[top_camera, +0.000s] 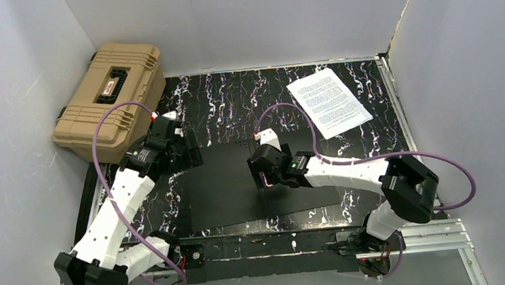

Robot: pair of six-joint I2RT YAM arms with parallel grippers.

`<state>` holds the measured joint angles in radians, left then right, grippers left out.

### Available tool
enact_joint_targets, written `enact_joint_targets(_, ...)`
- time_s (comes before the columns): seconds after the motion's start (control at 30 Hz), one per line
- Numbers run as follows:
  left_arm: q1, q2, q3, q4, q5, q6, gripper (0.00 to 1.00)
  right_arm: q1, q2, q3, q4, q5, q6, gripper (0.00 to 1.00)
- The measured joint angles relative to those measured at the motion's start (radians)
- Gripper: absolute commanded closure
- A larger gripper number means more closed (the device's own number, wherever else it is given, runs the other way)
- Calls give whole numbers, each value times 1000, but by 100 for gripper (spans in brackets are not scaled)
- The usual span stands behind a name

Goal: Put the files into the folder

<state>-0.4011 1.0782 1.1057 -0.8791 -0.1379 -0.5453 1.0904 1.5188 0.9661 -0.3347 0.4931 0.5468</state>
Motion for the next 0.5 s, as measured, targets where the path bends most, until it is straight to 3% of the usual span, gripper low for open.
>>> enact_joint_targets(0.27,0,-122,-14,10,-5,45,21,-42,79,1,47,-60,47,7)
enact_joint_targets(0.5,0,-172,-84,43,4,67,20,-70,167,8,77,-71,103,22)
